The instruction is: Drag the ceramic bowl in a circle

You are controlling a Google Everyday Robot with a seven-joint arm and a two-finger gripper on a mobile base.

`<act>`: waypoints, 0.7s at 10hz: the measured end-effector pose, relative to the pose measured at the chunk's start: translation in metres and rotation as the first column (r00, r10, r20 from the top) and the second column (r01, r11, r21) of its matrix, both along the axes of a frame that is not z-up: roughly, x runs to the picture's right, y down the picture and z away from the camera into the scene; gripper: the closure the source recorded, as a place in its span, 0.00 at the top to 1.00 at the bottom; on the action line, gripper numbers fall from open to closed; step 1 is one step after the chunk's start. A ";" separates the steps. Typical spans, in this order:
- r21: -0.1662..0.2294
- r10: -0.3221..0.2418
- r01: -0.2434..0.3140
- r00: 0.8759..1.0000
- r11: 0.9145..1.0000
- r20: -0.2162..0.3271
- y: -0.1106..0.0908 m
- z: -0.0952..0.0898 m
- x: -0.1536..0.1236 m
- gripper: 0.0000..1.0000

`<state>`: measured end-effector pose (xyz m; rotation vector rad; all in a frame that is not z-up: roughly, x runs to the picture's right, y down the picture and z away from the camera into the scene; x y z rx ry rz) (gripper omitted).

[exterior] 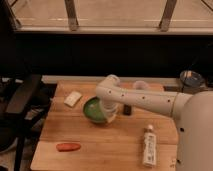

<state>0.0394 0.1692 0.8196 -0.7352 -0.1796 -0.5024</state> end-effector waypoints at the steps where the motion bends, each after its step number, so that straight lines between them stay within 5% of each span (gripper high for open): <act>1: 0.011 0.015 -0.015 1.000 1.000 -0.017 -0.015 0.007 0.014 0.01; 4: 0.014 0.011 -0.011 1.000 1.000 -0.012 -0.039 0.027 0.019 0.01; 7: 0.000 -0.029 0.029 0.999 1.000 0.041 -0.038 0.040 -0.021 0.01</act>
